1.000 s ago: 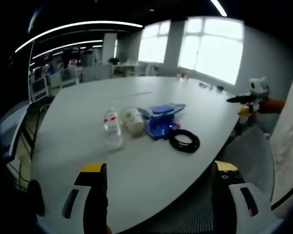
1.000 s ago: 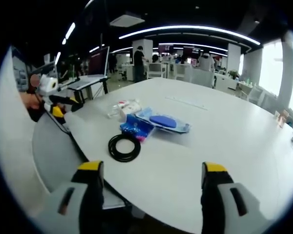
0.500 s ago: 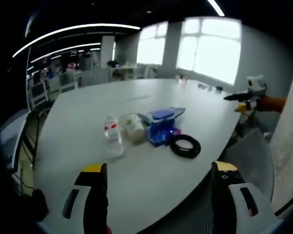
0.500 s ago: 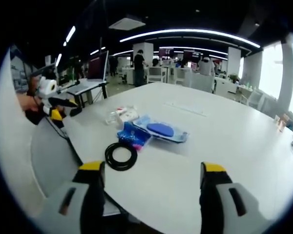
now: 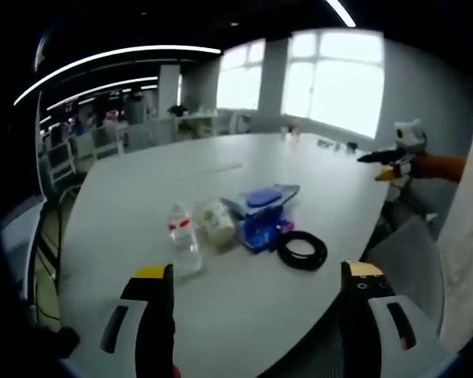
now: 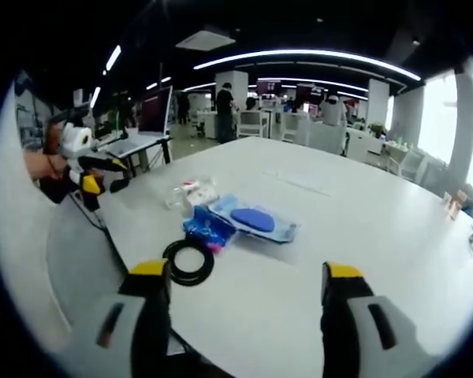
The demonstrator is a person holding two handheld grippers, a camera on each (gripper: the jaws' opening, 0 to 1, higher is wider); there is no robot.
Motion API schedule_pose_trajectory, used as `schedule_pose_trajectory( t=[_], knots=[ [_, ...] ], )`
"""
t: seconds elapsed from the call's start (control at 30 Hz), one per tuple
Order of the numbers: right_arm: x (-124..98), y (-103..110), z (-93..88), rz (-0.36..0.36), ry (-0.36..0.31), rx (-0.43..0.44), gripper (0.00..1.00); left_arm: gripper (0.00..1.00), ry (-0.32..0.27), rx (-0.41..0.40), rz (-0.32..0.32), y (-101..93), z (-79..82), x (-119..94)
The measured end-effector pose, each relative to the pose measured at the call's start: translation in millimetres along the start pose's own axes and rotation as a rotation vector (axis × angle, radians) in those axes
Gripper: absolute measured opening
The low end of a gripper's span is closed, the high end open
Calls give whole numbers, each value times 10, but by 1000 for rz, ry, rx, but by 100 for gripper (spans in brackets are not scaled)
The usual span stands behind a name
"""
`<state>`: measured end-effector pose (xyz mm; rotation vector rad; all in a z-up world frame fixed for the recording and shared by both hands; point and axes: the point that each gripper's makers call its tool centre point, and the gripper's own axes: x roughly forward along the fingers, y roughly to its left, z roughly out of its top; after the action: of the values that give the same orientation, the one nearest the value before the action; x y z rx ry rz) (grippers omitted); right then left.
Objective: Arrange the tabletop items into an orderly group along one side of the table until the central work area is clear of visible clutter.
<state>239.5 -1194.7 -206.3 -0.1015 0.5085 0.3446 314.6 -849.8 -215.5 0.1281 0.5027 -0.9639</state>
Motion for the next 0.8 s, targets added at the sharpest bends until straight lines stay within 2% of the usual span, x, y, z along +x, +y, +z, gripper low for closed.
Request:
schedule_pose_trajectory(
  t=[0.47, 0.8],
  knots=[
    [94, -64, 258, -5, -11, -25, 76, 84, -20, 31, -15, 79, 275, 179],
    [163, -89, 364, 5, -5, -25, 73, 83, -33, 45, -32, 116, 424, 331]
  ],
)
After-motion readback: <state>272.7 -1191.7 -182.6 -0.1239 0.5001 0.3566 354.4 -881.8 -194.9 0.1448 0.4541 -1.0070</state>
